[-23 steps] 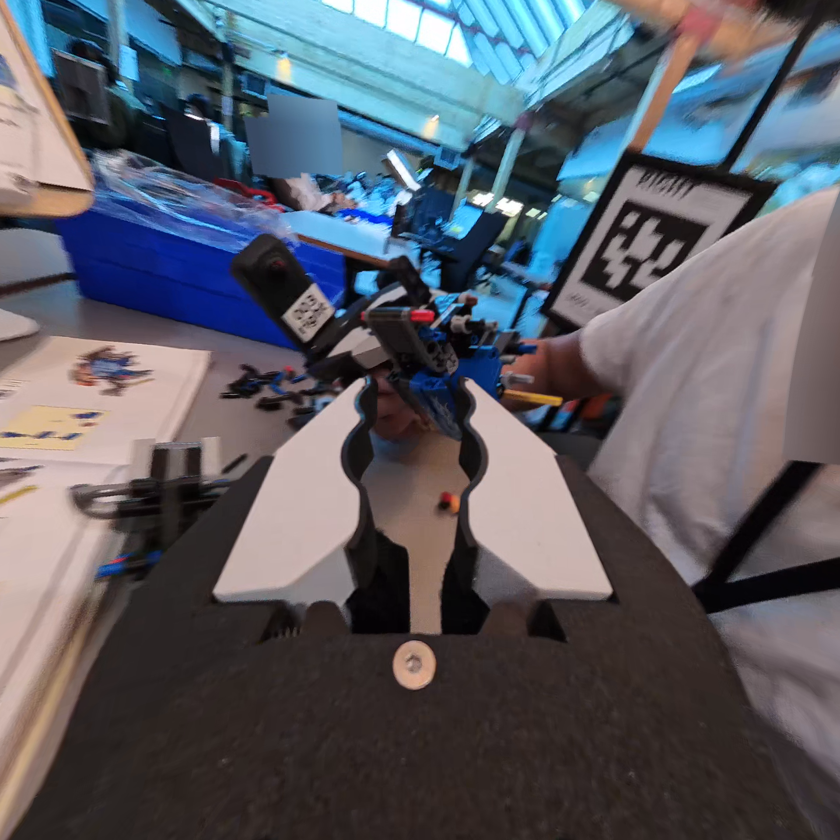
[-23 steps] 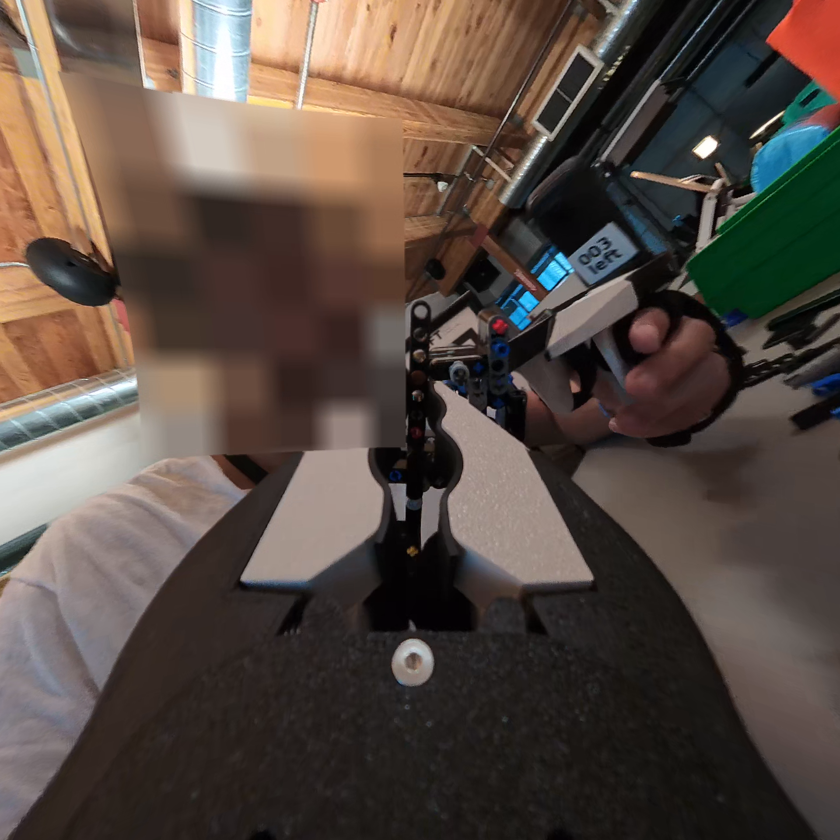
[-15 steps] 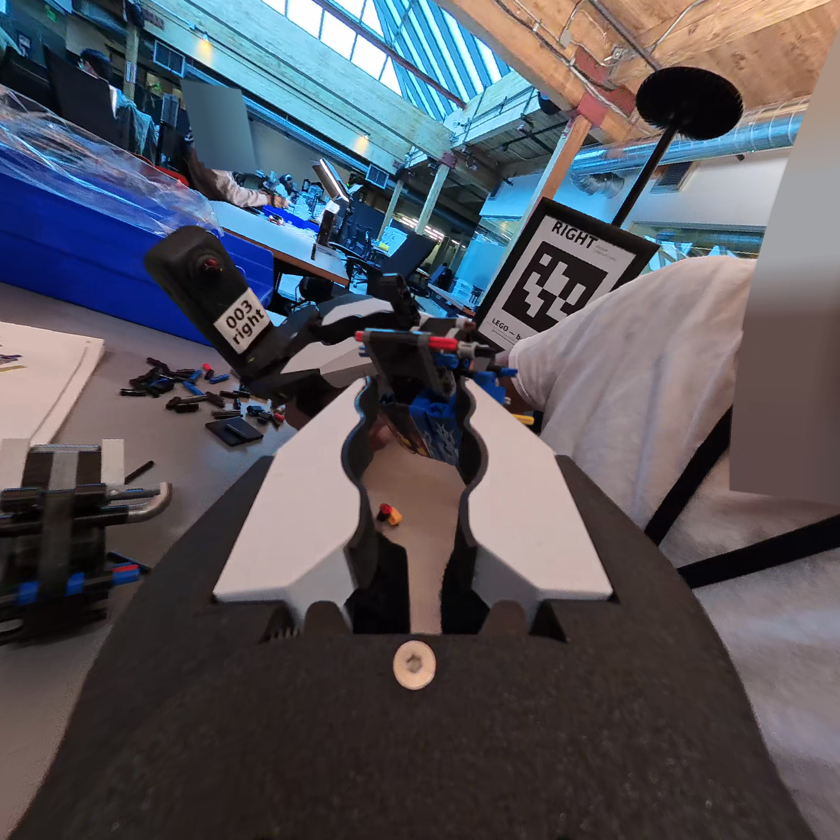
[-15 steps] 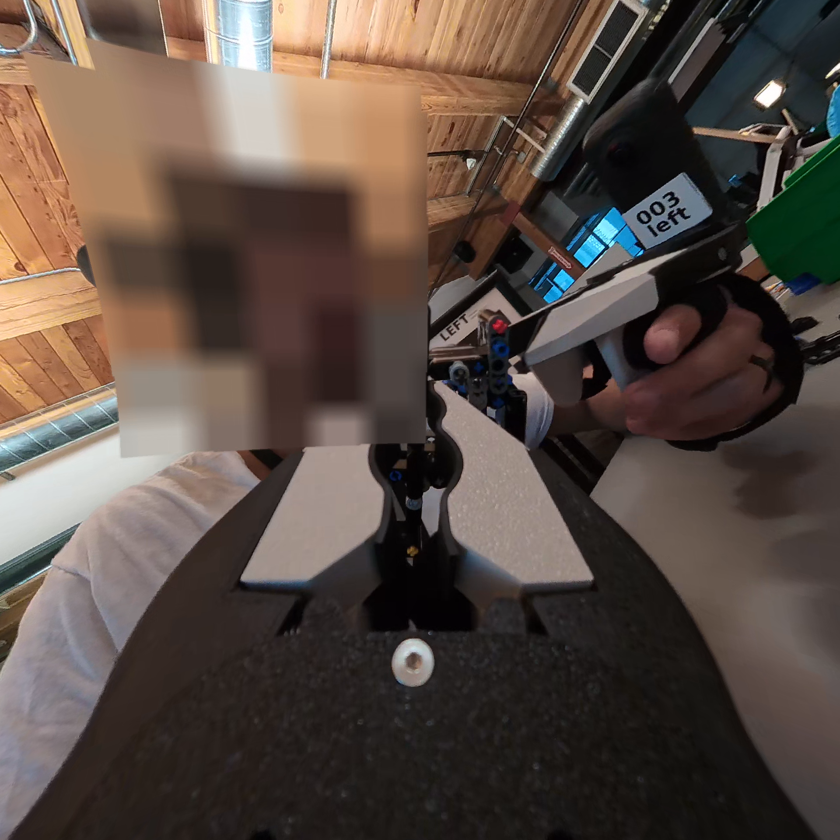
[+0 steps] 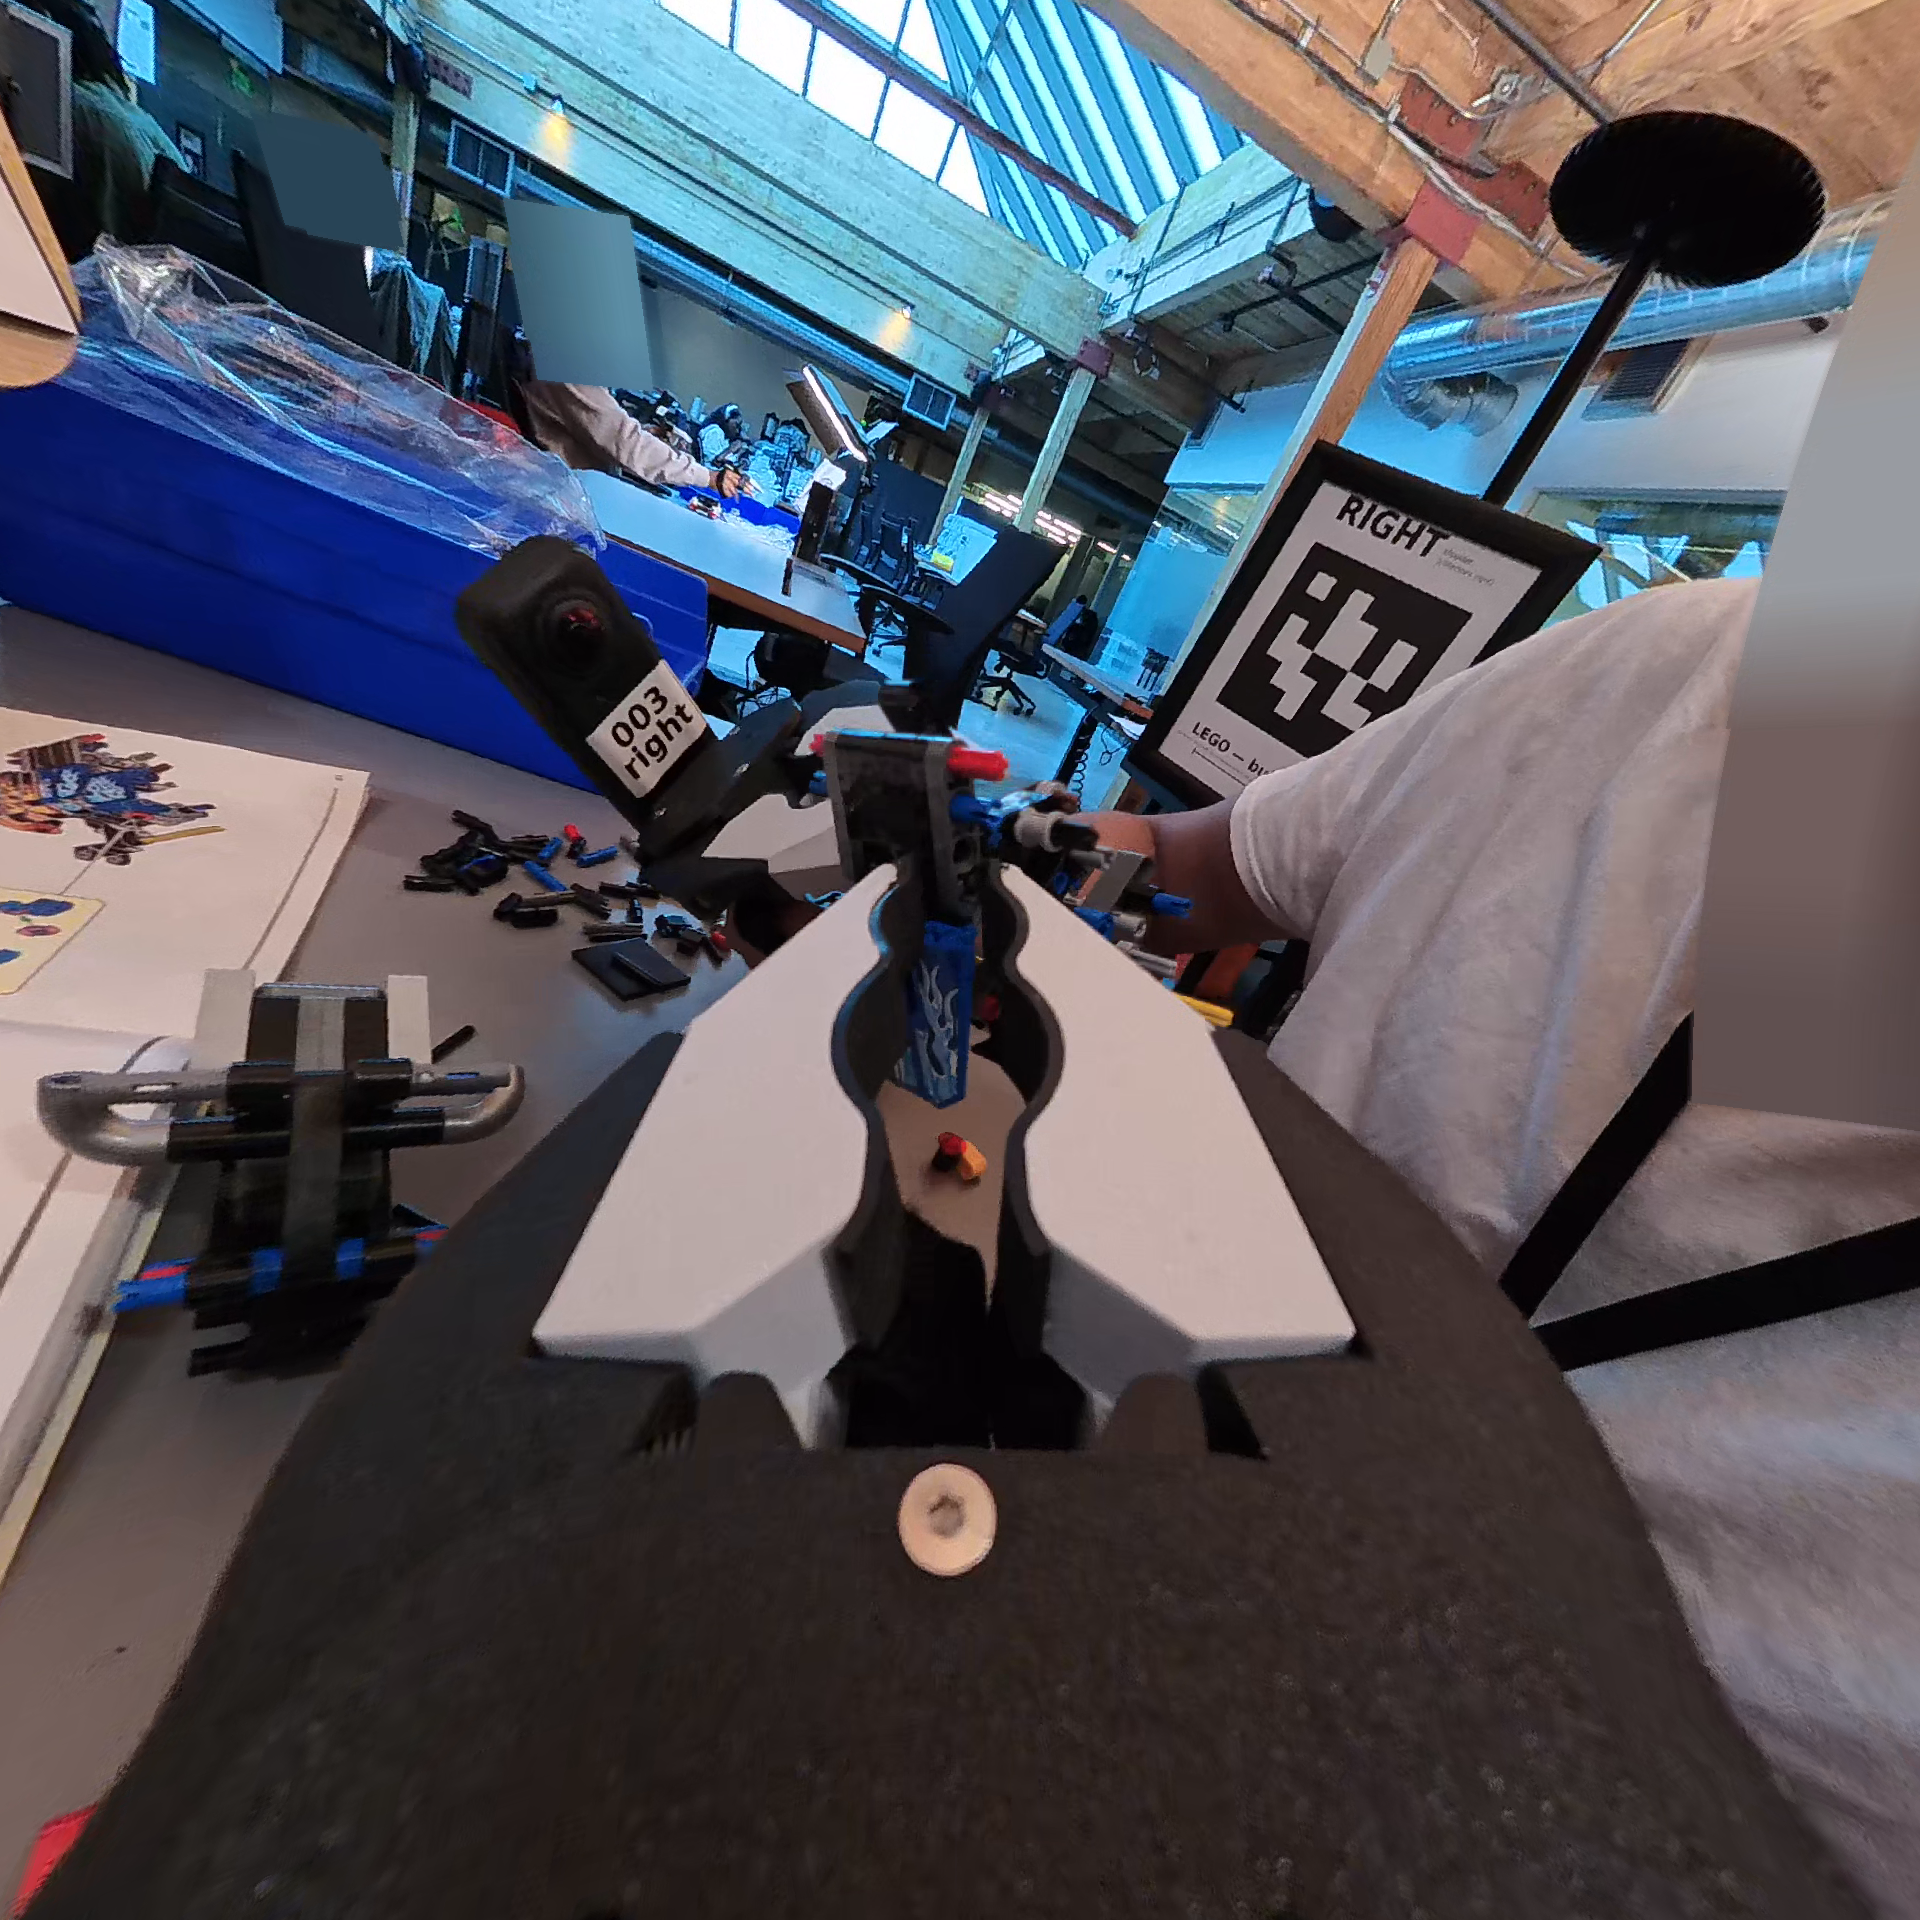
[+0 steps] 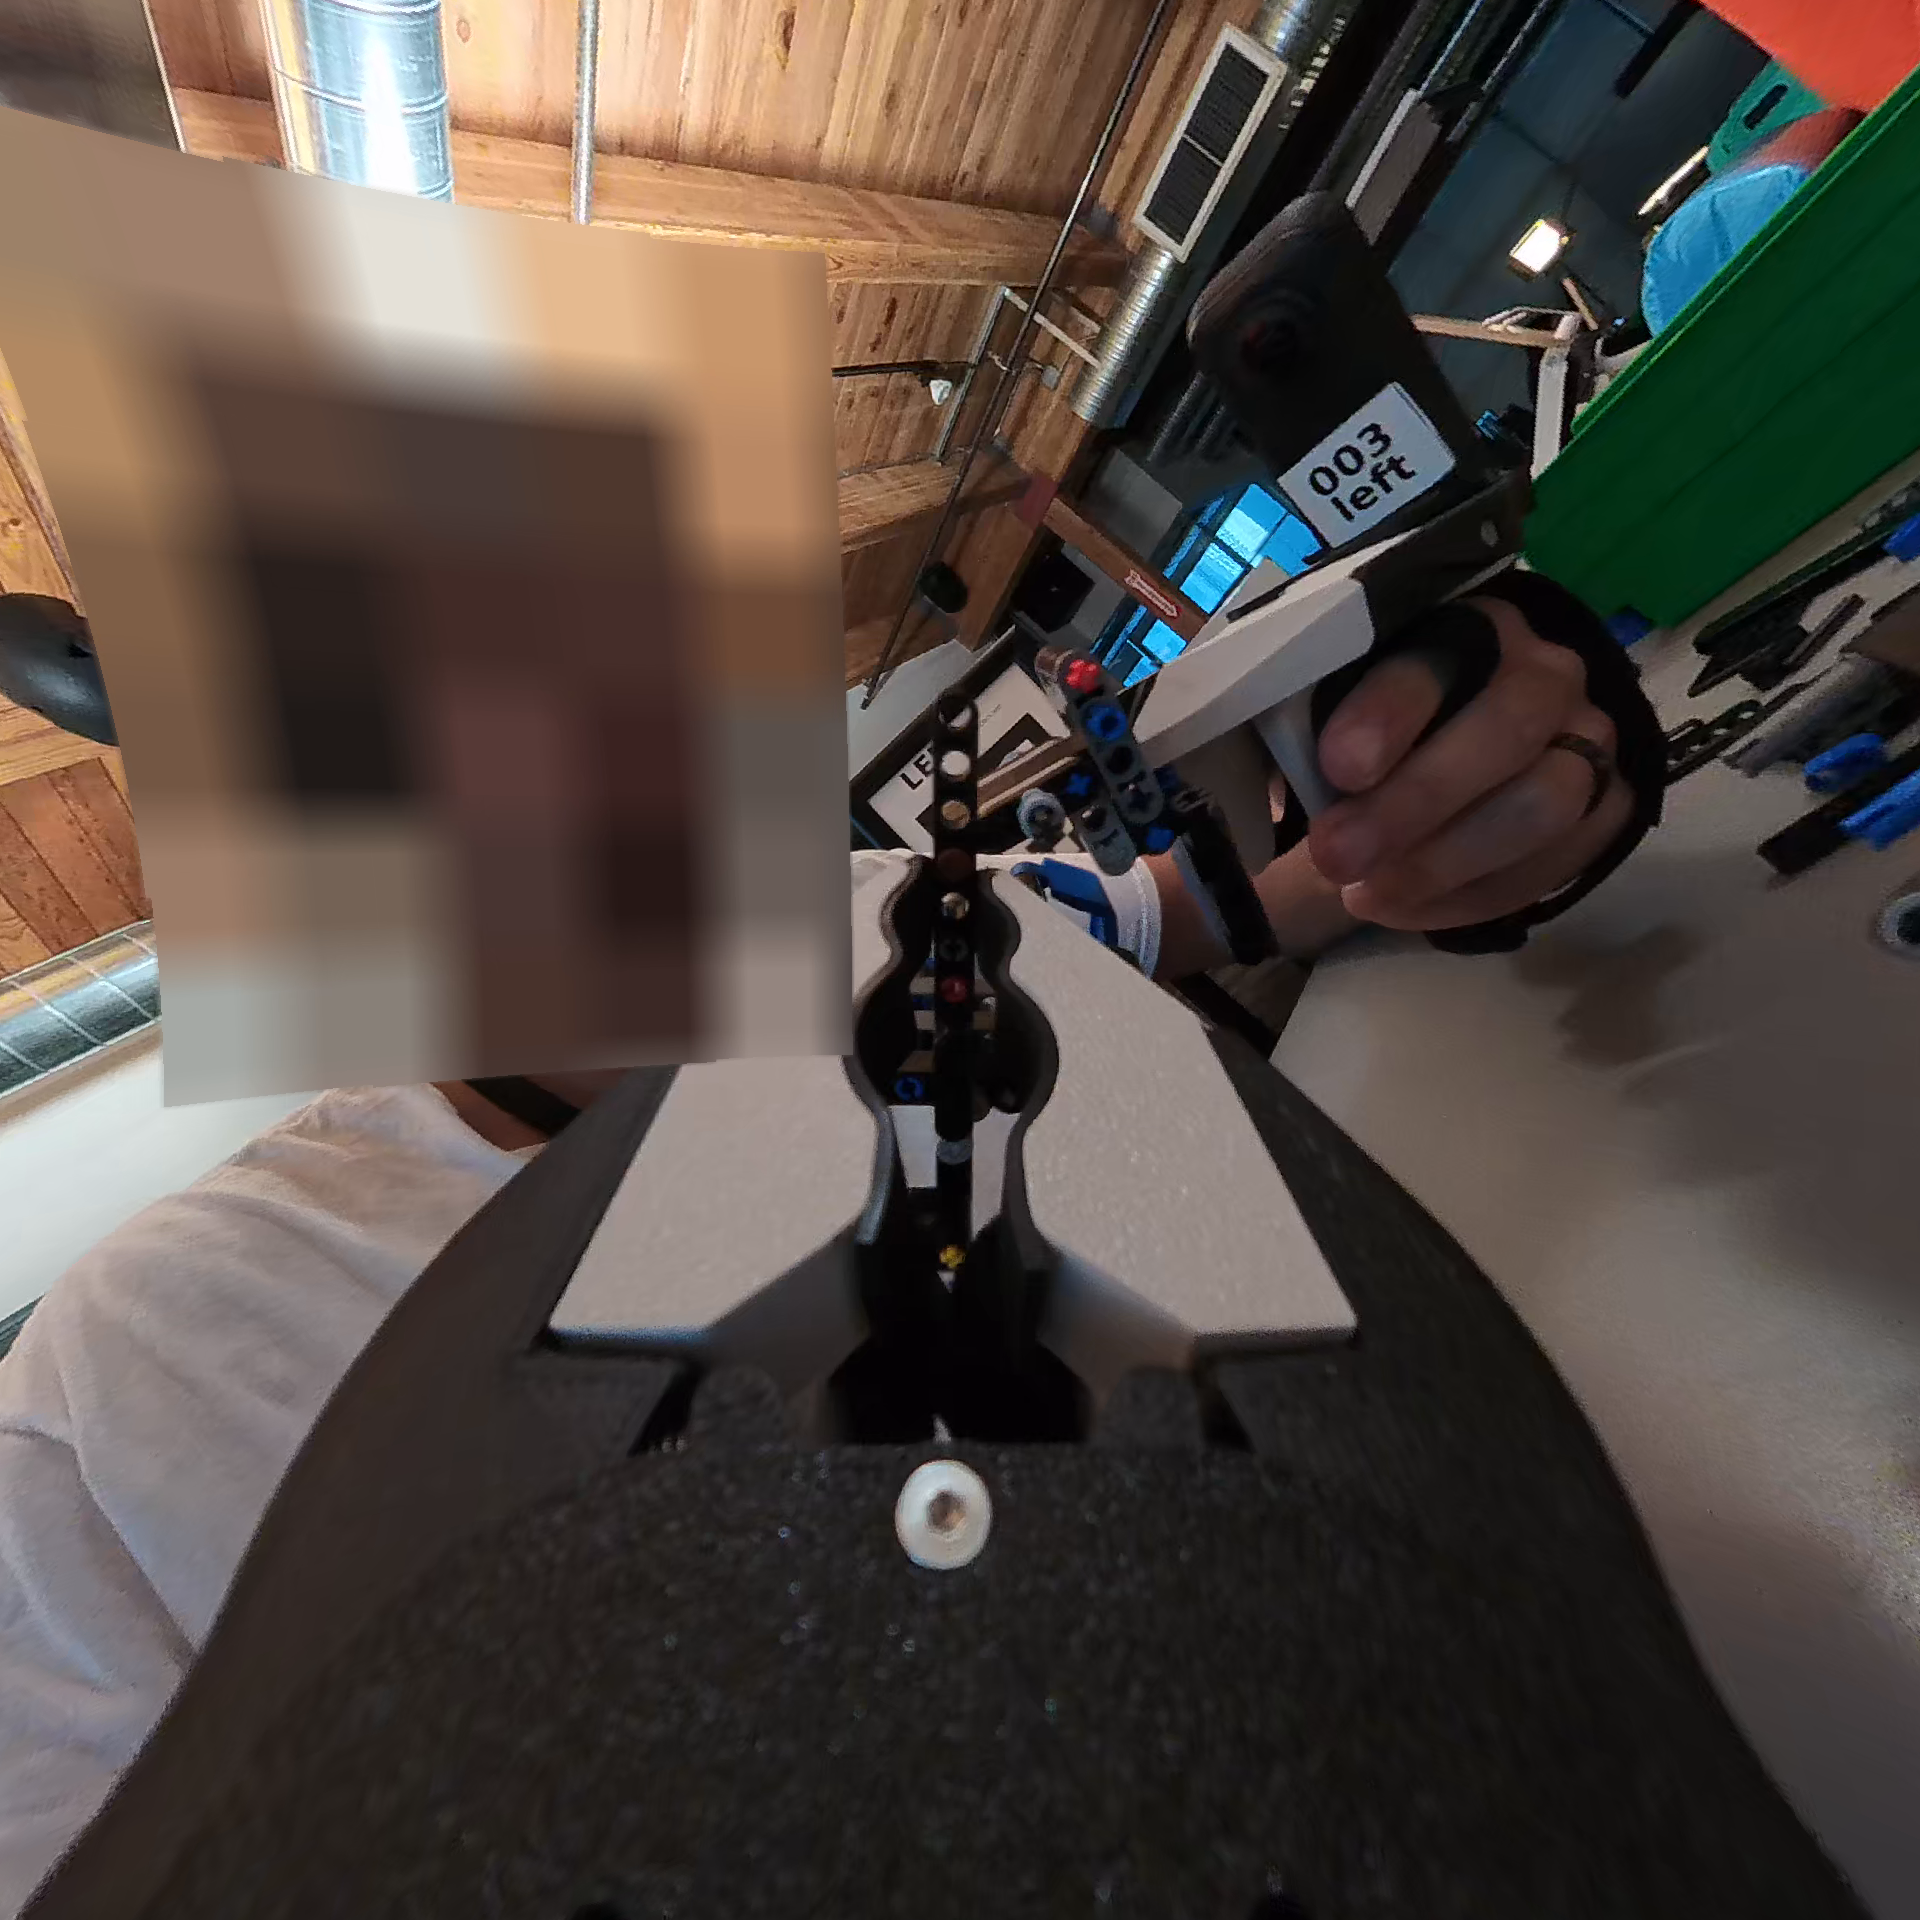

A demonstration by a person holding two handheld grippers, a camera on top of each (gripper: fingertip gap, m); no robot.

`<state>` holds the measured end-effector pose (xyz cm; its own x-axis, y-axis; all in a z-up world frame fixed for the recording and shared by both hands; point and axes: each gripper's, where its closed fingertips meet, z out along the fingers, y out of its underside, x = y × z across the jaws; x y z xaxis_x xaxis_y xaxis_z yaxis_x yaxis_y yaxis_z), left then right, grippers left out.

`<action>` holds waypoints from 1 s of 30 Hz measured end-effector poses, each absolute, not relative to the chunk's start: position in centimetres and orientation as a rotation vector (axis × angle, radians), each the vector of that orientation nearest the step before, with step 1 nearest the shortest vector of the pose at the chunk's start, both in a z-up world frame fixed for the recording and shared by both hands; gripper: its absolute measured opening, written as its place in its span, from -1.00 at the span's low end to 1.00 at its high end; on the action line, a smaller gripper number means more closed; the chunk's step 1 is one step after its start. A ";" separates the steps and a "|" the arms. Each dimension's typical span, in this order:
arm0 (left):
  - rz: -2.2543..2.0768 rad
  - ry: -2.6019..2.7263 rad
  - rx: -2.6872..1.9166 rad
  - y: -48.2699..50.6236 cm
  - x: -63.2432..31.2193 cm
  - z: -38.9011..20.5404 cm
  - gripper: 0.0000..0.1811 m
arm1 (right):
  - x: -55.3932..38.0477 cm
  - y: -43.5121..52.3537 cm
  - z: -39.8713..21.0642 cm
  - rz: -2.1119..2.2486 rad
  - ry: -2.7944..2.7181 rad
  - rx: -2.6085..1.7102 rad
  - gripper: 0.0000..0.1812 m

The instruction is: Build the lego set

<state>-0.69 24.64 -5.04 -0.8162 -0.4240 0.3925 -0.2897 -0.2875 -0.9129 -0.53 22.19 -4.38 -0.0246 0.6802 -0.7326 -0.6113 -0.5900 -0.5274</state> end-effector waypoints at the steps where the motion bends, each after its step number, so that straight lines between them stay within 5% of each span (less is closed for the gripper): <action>1: -2.269 1.820 -0.914 24.7 -0.7 -5.1 -0.91 | -0.5 22.2 -4.4 1.765 -0.077 -1.321 -0.94; 30: -2.278 1.852 -0.914 24.6 -0.9 -5.2 -0.92 | -0.8 22.1 -4.8 1.726 -0.114 -1.379 -0.80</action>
<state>-0.92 24.61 -5.19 -0.8211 -0.4070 0.4001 -0.3085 -0.2733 -0.9111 -0.78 22.06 -4.81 0.0226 0.6763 -0.7363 -0.5741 -0.5942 -0.5634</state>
